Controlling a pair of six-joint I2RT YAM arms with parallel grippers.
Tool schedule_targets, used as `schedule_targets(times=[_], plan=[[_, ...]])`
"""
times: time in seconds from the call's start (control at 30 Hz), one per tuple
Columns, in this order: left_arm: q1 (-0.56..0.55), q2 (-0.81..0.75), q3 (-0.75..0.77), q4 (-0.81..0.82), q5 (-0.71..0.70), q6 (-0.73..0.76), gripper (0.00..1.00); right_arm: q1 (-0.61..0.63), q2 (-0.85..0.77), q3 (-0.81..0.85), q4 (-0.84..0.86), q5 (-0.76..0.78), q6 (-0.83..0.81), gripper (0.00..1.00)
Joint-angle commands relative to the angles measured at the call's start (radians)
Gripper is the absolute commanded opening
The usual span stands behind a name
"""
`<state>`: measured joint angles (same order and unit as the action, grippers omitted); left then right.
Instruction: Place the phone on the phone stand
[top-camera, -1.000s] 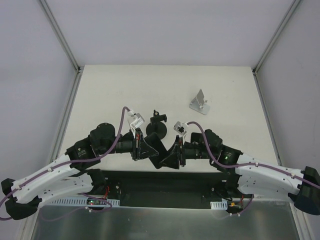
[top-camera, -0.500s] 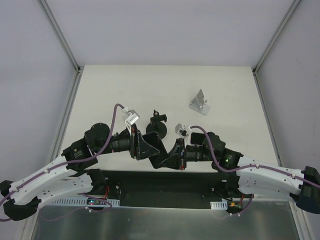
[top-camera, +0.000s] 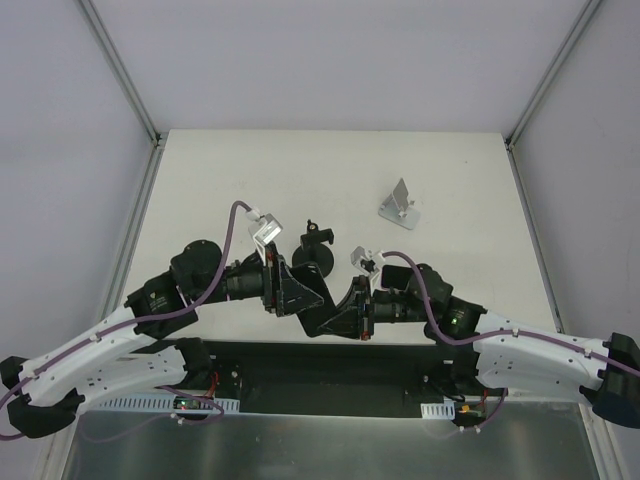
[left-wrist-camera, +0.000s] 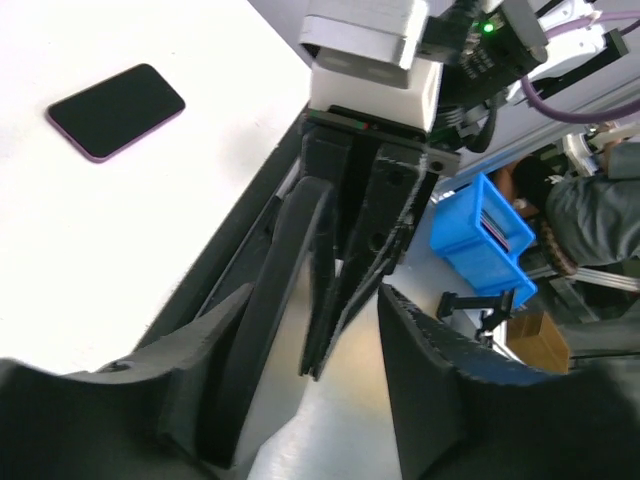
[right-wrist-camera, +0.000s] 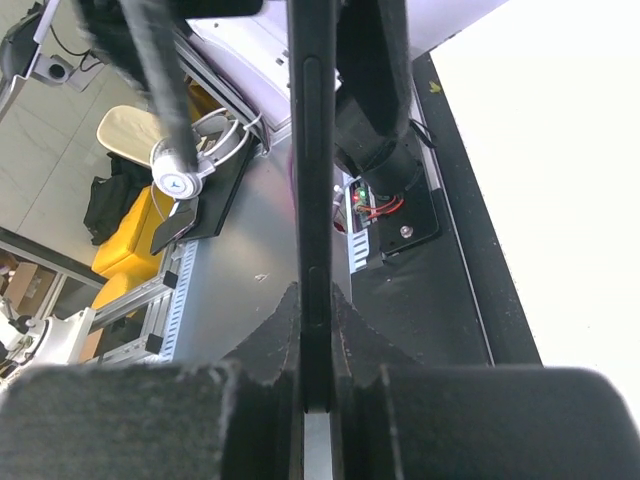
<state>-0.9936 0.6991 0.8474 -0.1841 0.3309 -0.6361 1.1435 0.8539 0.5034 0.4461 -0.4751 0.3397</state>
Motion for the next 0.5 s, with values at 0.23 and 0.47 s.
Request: schedule_targets(times=[0.23, 0.47], plan=[[-0.002, -0.03, 0.038, 0.11, 0.069, -0.034, 0.15, -0.002, 0.004, 0.03, 0.051, 0.001, 0.039, 0.01], [-0.002, -0.038, 0.088, 0.057, -0.001, -0.033, 0.0, 0.009, 0.007, 0.061, -0.074, 0.054, 0.056, 0.18]])
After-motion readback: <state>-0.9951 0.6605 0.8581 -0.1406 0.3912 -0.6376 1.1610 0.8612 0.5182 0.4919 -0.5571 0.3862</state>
